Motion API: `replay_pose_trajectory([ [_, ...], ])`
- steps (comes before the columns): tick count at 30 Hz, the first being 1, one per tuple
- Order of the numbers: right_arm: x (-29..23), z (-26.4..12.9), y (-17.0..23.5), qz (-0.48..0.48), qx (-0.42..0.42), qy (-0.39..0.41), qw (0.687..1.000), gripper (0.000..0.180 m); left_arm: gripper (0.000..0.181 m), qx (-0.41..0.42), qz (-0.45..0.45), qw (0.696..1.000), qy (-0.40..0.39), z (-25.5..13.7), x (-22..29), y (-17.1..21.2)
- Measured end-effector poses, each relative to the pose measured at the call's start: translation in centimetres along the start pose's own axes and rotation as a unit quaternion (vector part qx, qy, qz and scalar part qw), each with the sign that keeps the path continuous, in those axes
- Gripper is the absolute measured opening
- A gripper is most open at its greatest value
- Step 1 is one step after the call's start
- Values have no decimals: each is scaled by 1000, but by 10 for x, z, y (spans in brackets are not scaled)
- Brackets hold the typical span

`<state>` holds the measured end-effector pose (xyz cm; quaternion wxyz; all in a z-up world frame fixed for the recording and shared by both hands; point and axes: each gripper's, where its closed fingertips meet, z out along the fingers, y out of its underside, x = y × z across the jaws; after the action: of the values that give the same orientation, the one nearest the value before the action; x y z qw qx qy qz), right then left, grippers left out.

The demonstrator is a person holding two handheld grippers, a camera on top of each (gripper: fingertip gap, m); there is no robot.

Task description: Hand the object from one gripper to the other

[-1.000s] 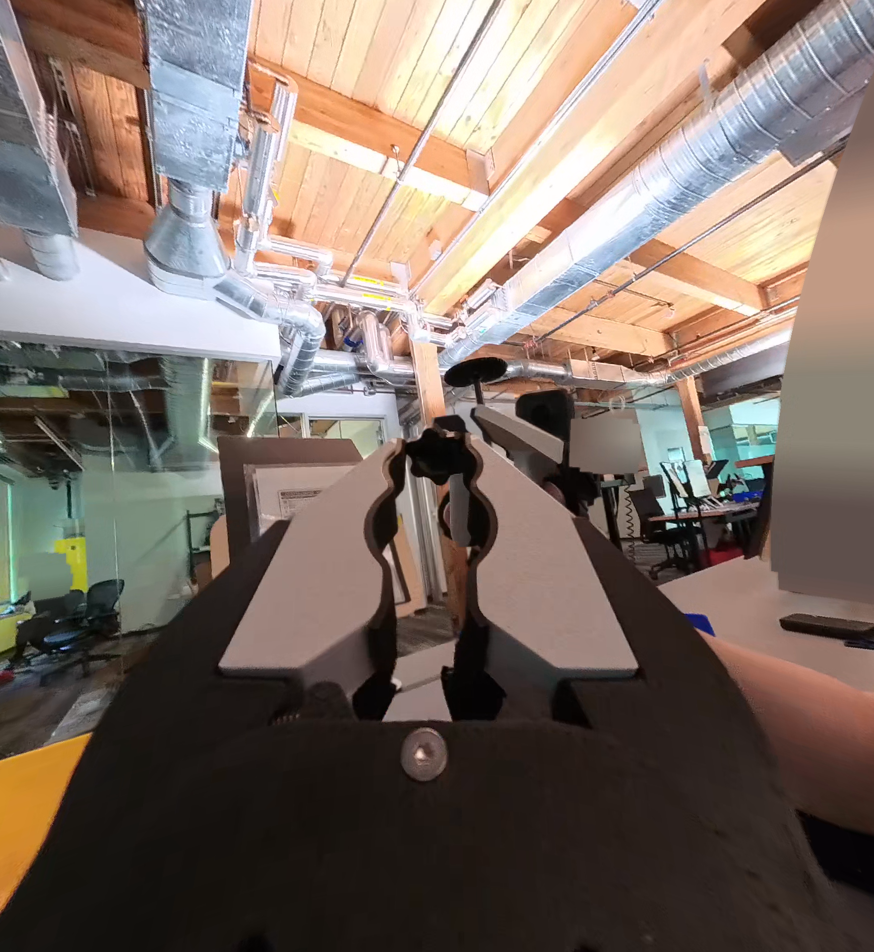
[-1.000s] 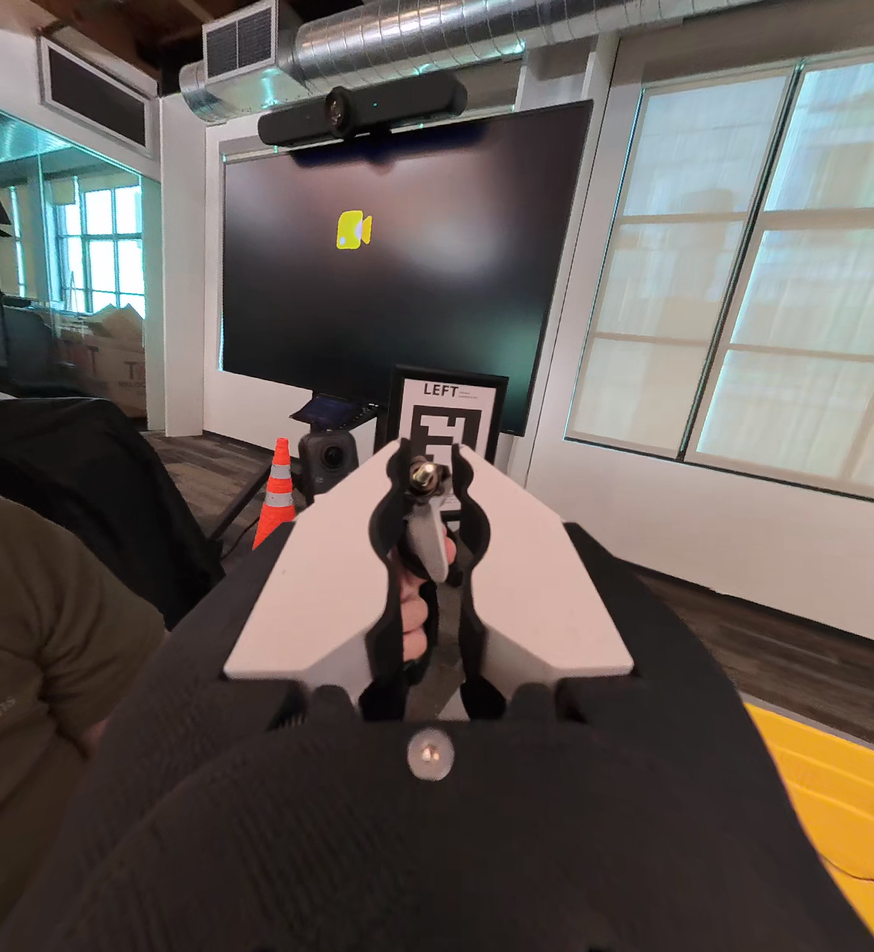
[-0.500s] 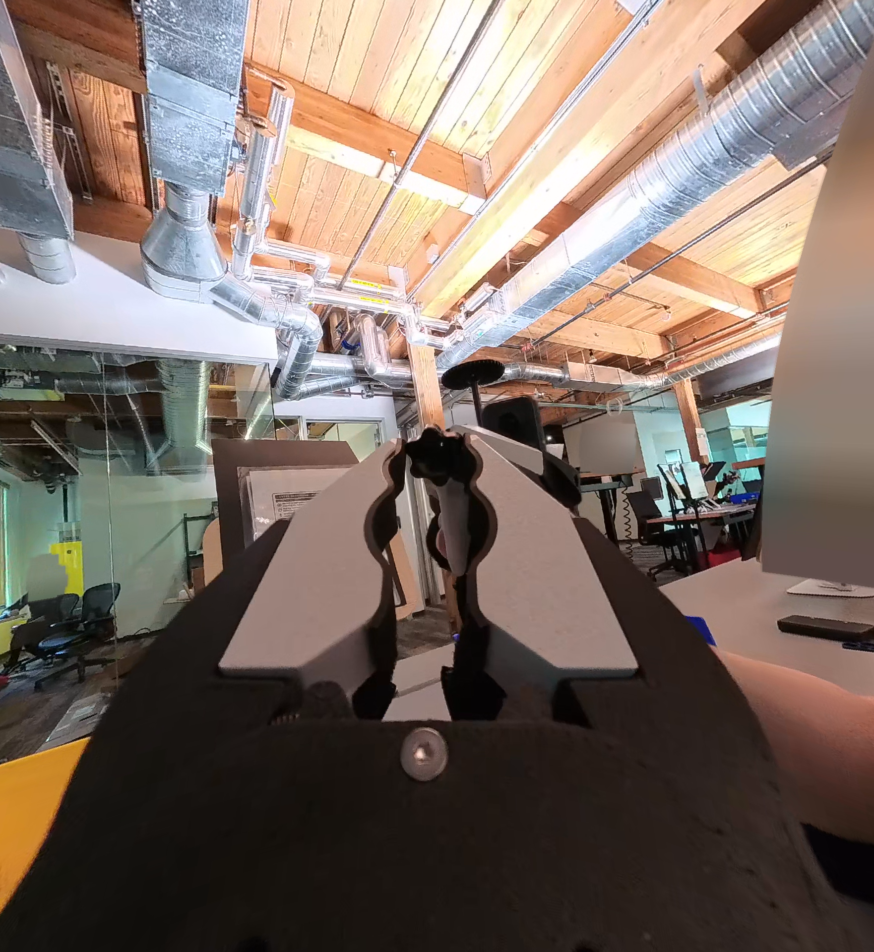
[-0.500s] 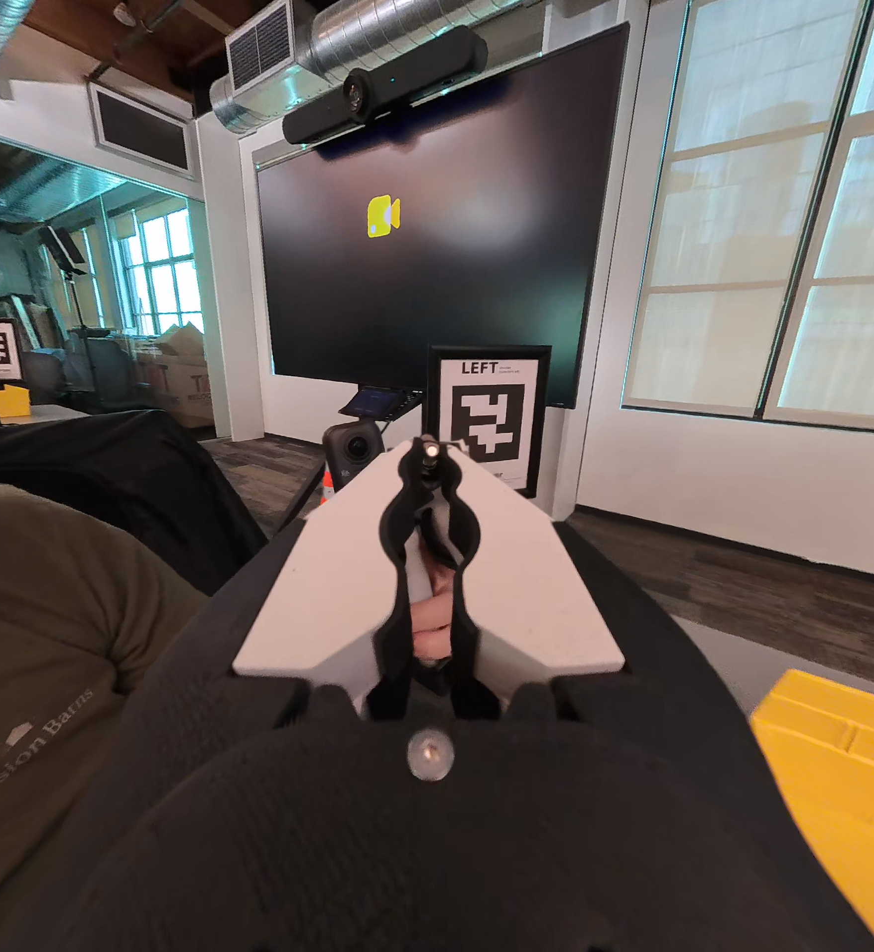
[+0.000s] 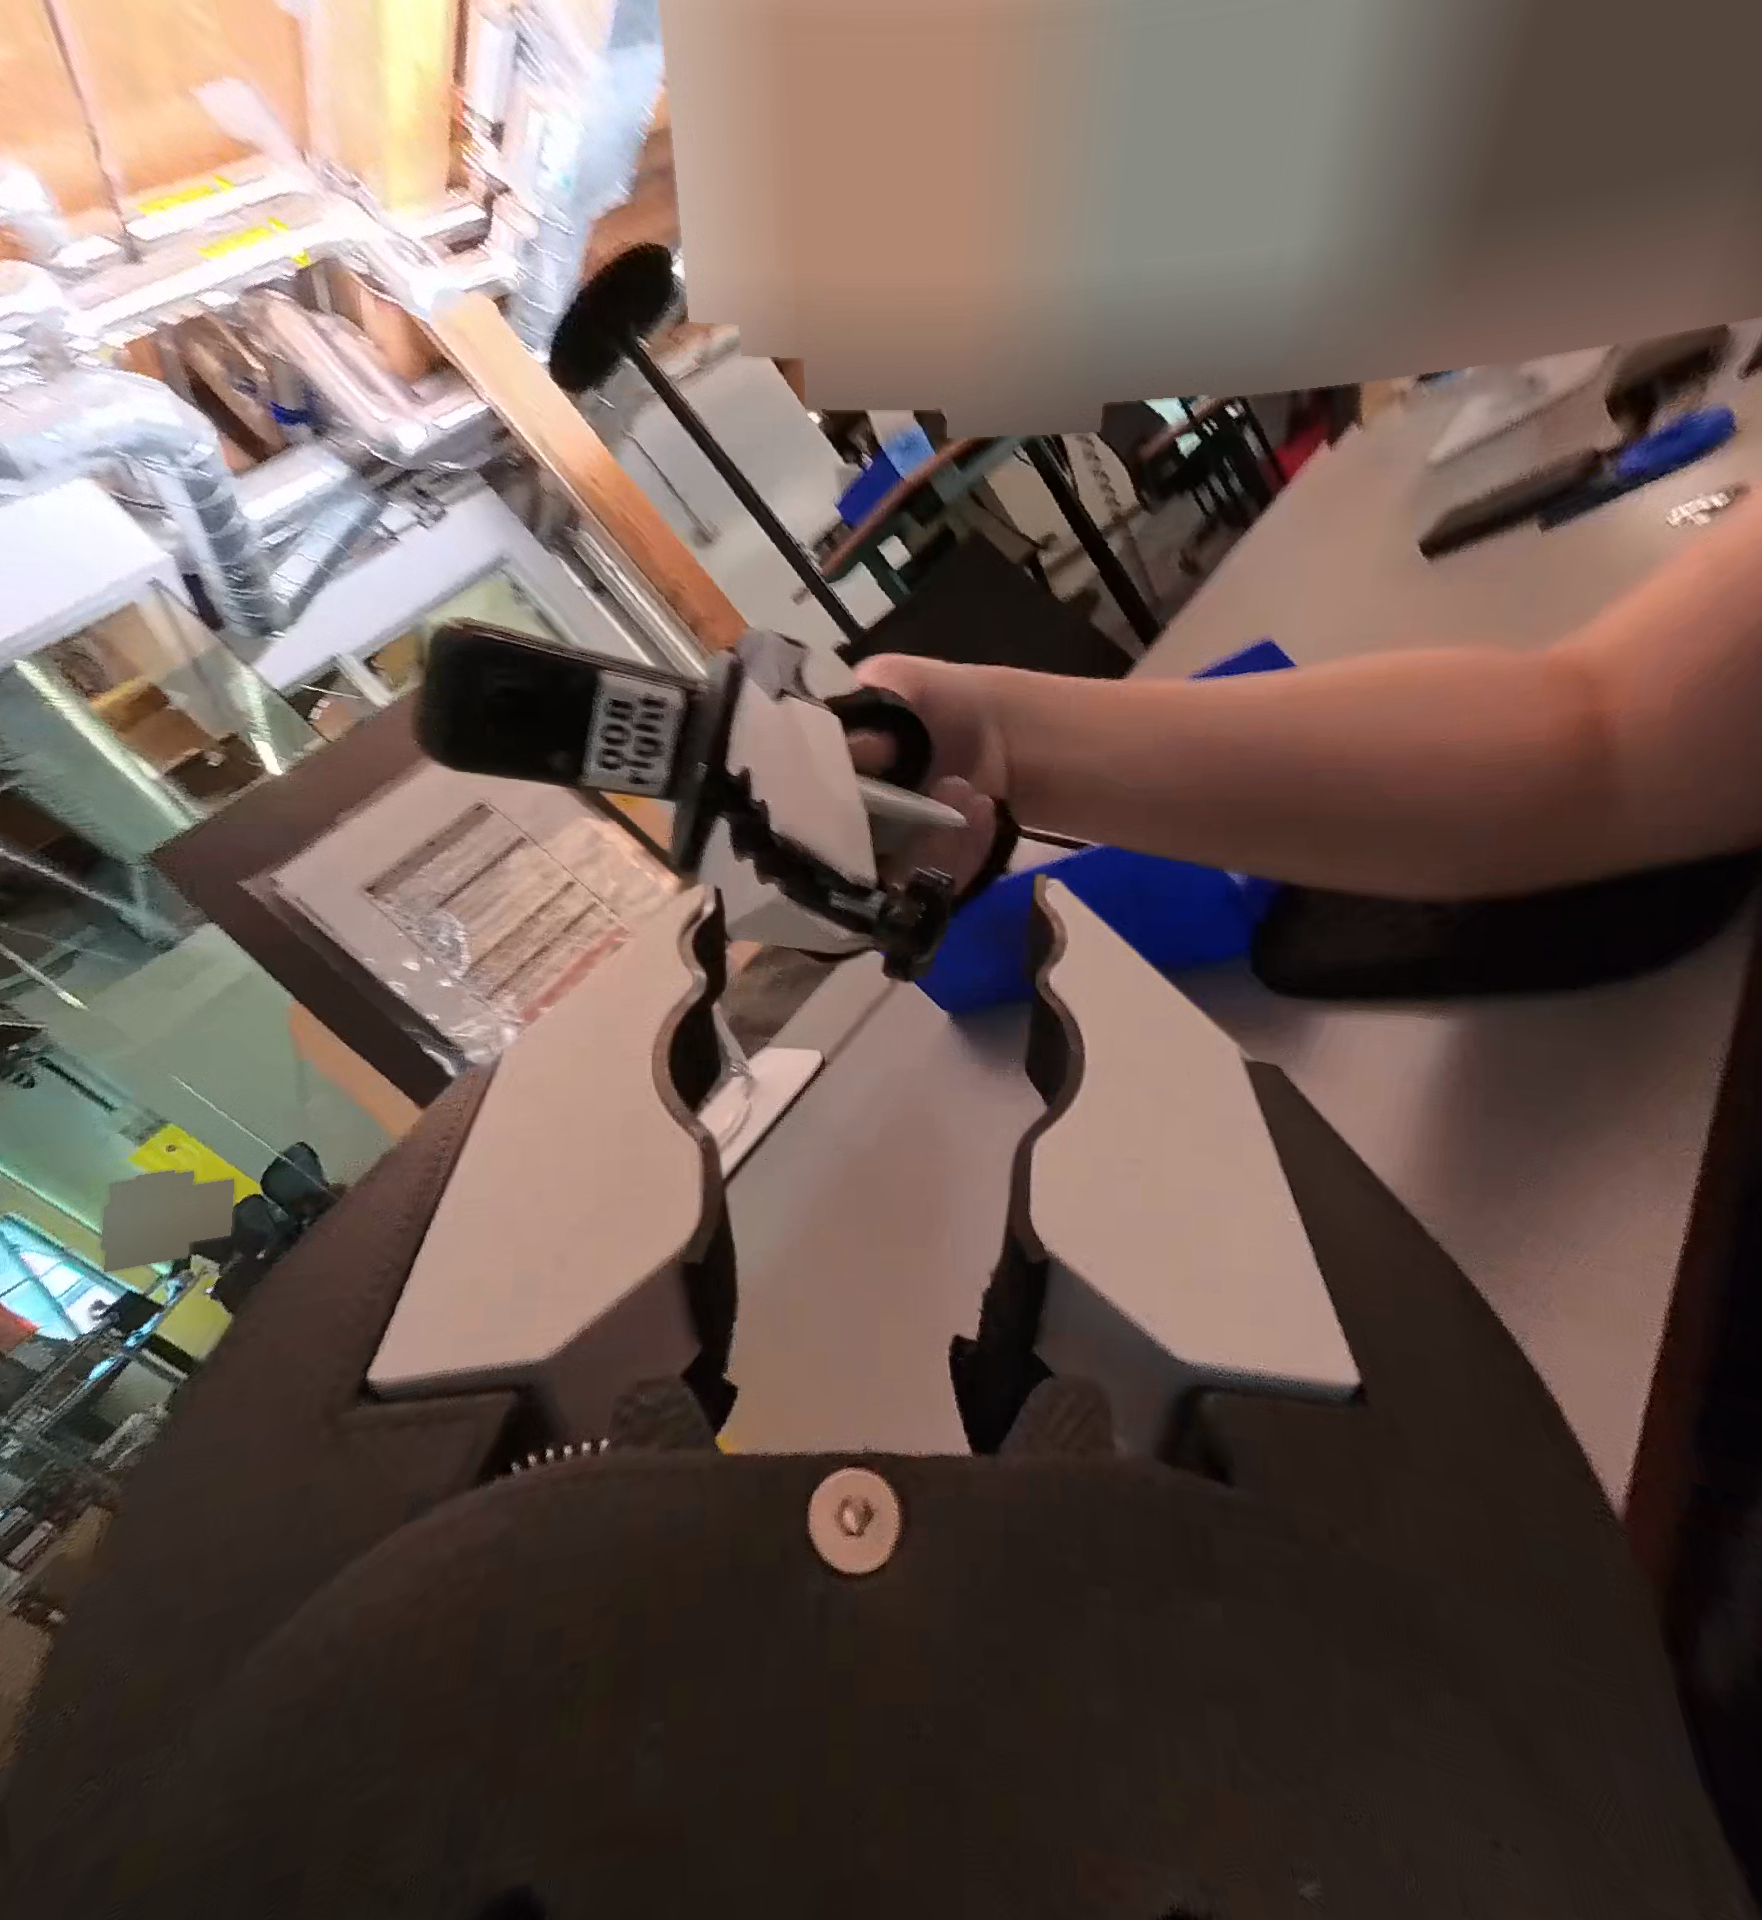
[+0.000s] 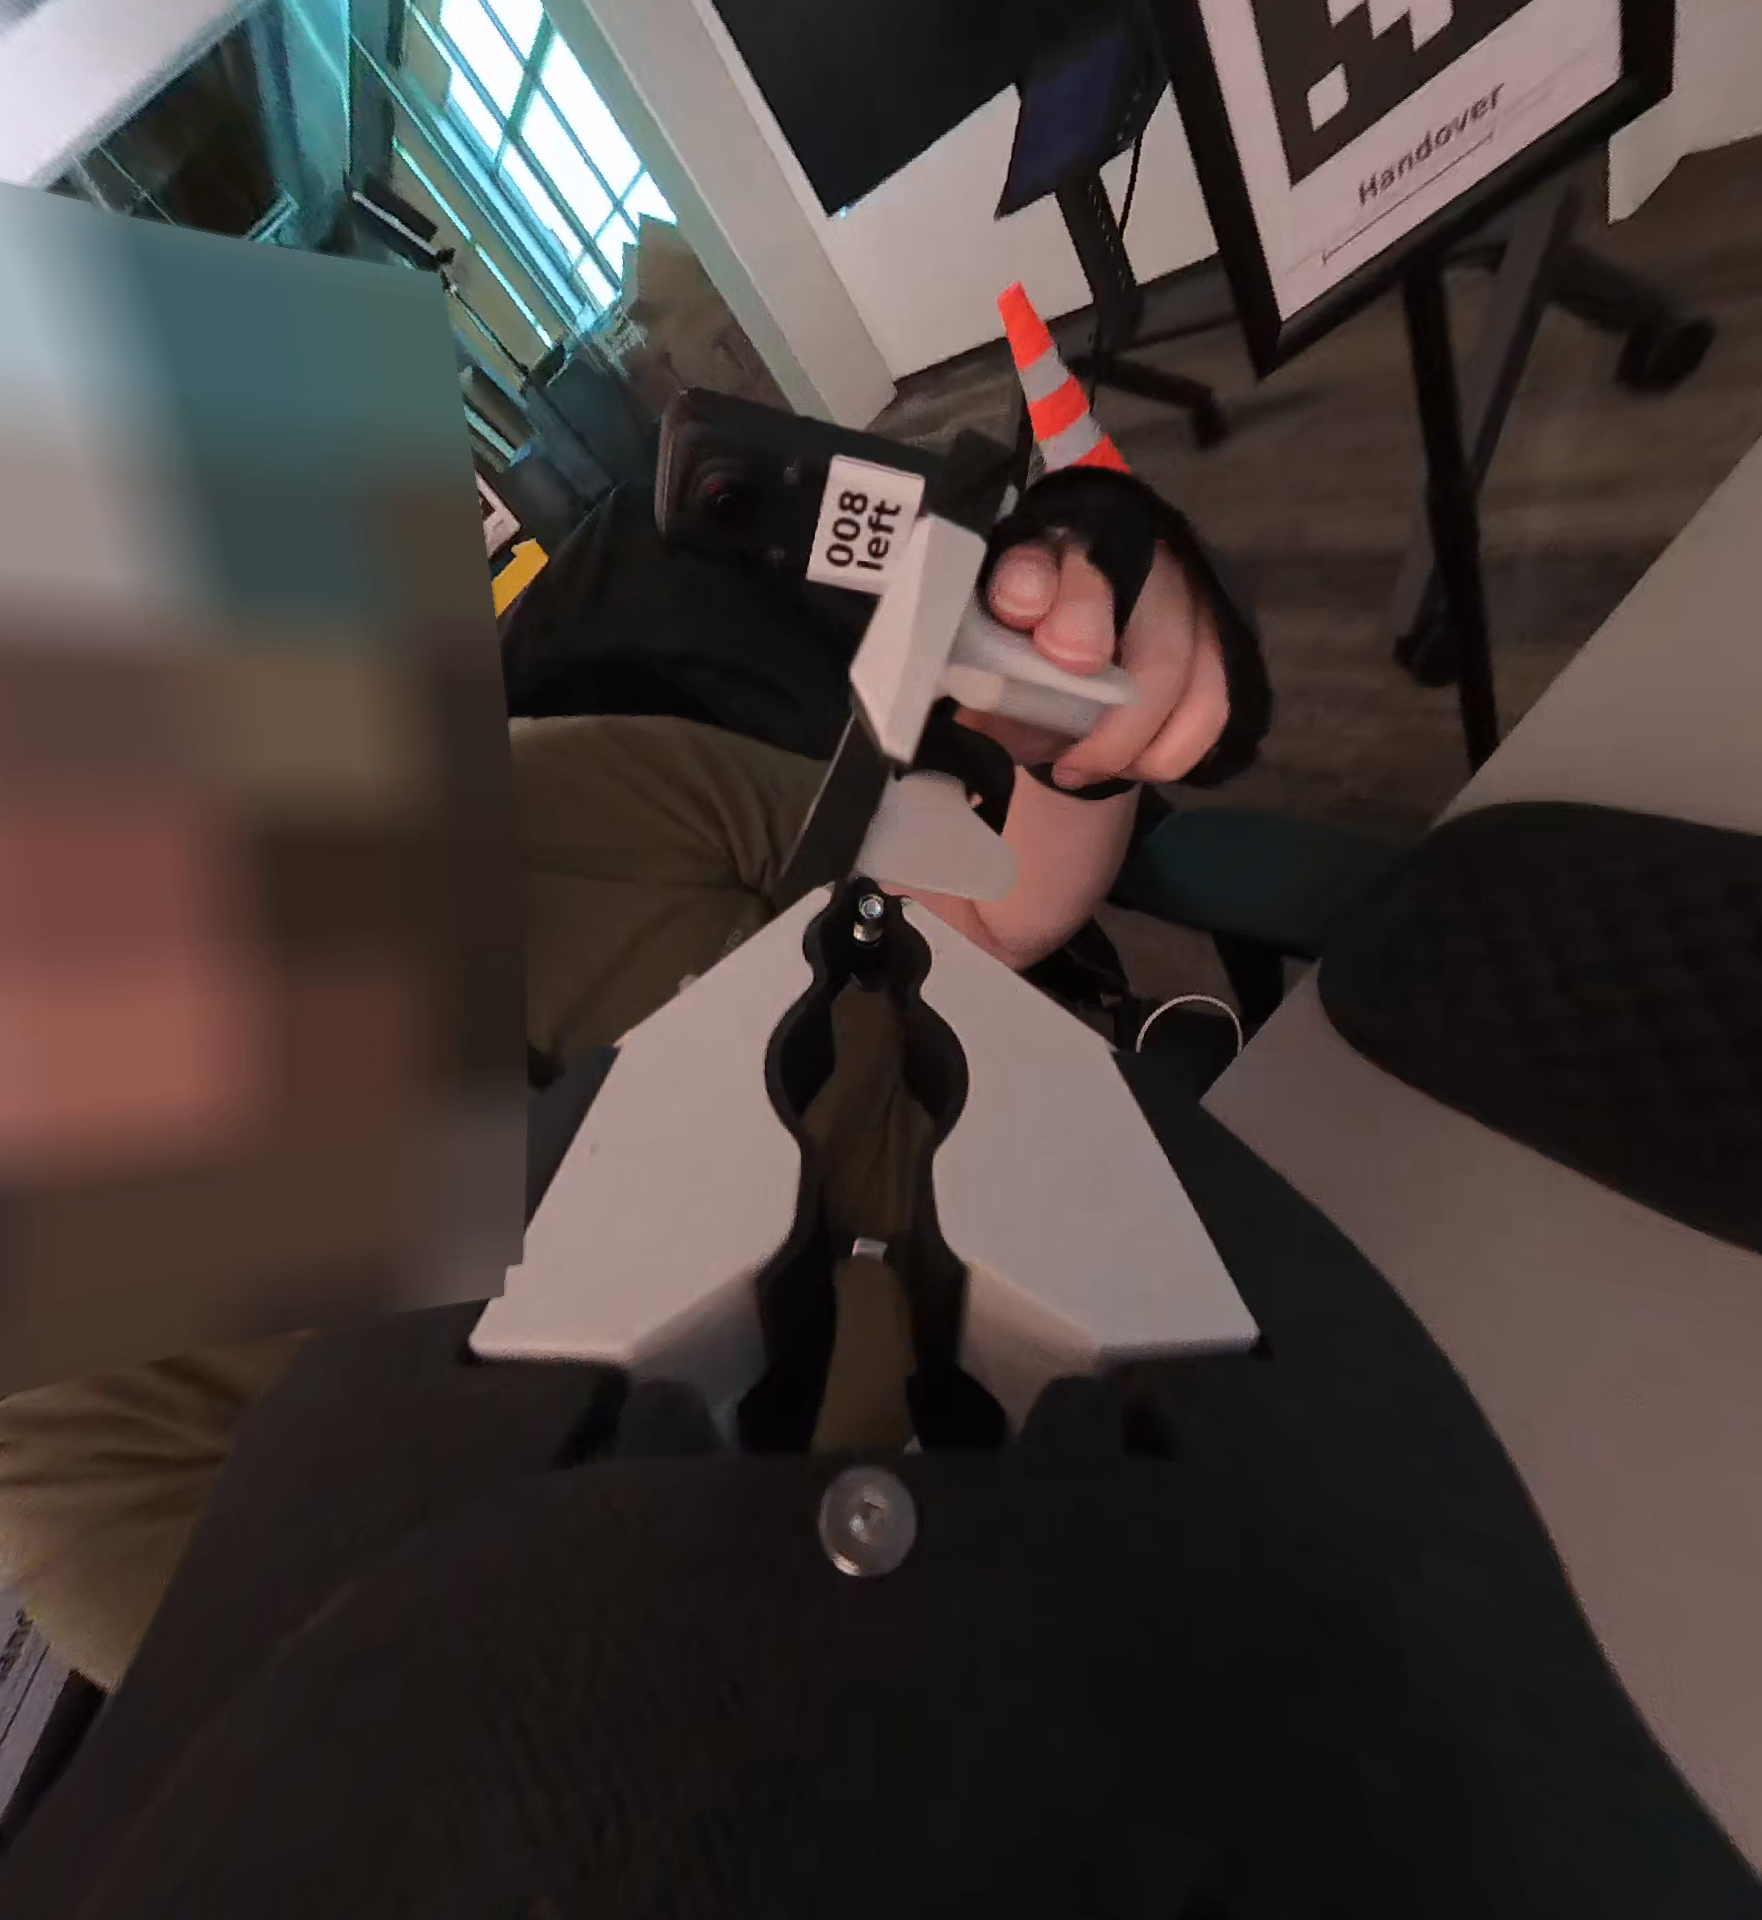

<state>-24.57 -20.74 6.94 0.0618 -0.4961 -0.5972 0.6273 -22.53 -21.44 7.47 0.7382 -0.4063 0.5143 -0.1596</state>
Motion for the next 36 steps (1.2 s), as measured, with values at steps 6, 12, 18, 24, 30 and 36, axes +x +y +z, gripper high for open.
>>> replay_pose_trajectory([
  [6,-2,5,16,-12,-46,0,999,4,37,-28,37,999,18,14,13,13],
  [12,-1,3,16,-34,-44,9,998,4,33,-40,66,997,7,18,12,15],
  [18,-2,3,8,-59,-21,14,998,7,31,-47,106,993,-31,18,5,13],
  [24,-3,1,1,-76,0,18,997,14,28,-54,143,986,-66,20,-4,13],
  [30,-4,0,-10,-117,31,30,992,16,25,-59,178,977,-104,20,-15,9],
  [36,-1,-5,-20,-119,62,32,991,16,23,-58,179,975,-116,22,-25,8],
])
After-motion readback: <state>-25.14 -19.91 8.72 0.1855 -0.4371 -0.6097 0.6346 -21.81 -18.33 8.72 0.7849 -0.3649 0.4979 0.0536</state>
